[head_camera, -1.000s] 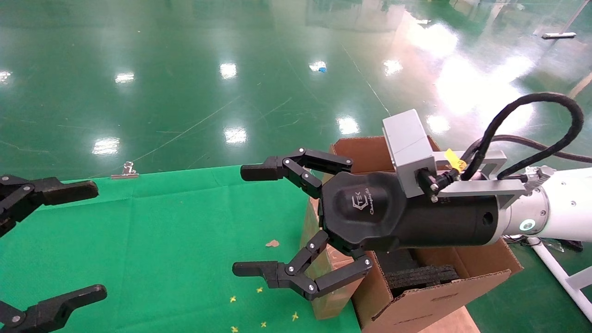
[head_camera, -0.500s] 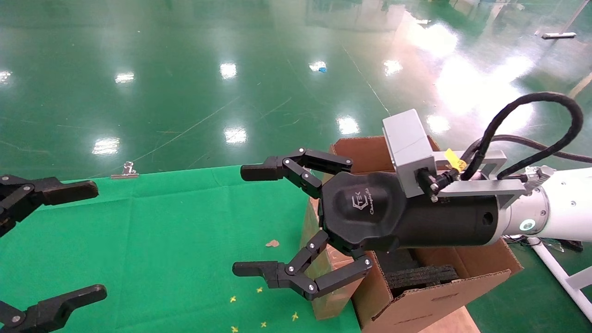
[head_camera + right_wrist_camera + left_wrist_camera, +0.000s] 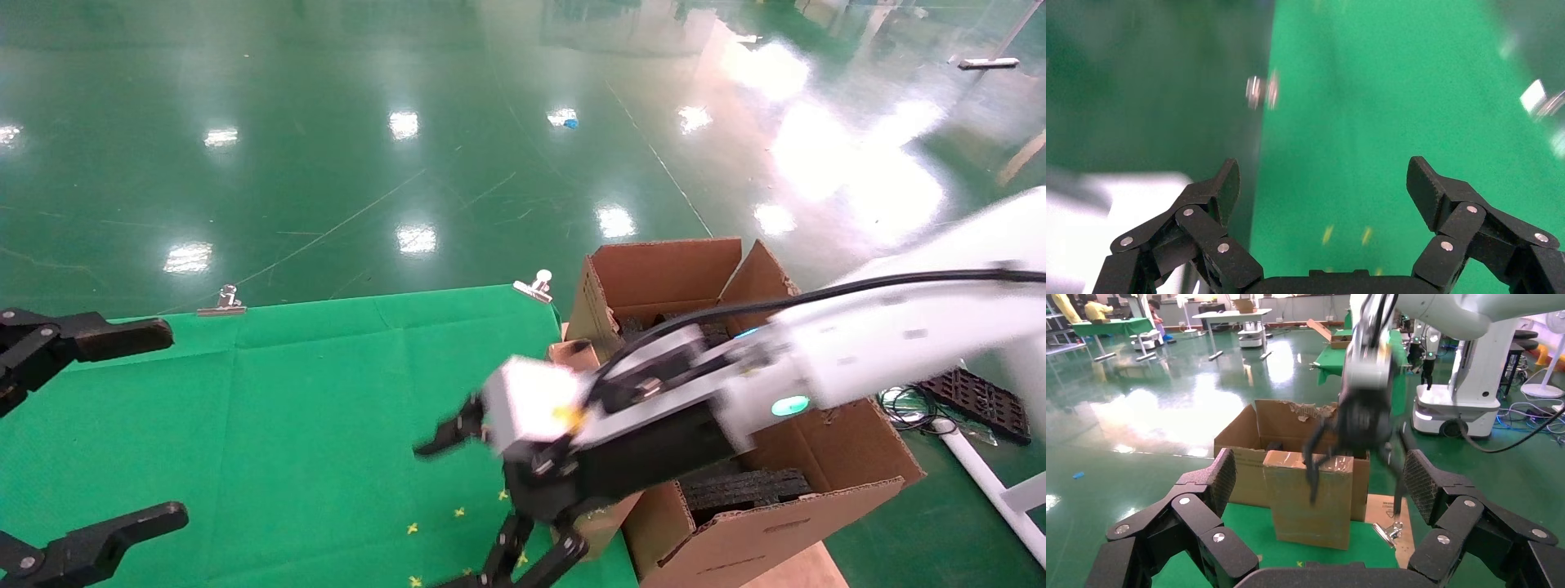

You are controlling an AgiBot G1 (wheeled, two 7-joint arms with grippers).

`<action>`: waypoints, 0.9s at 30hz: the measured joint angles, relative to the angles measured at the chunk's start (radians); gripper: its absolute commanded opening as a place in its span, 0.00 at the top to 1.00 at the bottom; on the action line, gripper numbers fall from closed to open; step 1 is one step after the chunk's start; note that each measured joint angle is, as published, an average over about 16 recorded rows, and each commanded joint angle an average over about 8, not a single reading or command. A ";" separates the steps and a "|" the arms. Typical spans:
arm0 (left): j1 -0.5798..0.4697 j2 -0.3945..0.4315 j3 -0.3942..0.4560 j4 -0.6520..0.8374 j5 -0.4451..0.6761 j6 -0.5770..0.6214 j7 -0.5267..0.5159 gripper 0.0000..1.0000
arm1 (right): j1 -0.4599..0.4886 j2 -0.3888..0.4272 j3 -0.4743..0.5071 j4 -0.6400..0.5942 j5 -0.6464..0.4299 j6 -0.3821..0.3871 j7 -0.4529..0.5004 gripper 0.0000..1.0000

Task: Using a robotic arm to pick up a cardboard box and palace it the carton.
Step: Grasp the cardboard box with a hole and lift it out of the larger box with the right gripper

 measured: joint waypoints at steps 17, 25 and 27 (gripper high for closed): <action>0.000 -0.001 0.001 0.000 -0.001 -0.001 0.001 0.00 | 0.492 -0.099 -0.488 0.003 -0.321 -0.022 0.247 0.00; 0.000 -0.001 0.002 0.000 -0.001 -0.001 0.001 0.00 | 0.674 -0.099 -0.702 0.003 -0.311 -0.019 0.319 0.00; 0.000 -0.001 0.002 0.000 -0.001 -0.001 0.001 0.00 | 0.703 -0.103 -0.751 0.003 -0.308 -0.016 0.331 0.00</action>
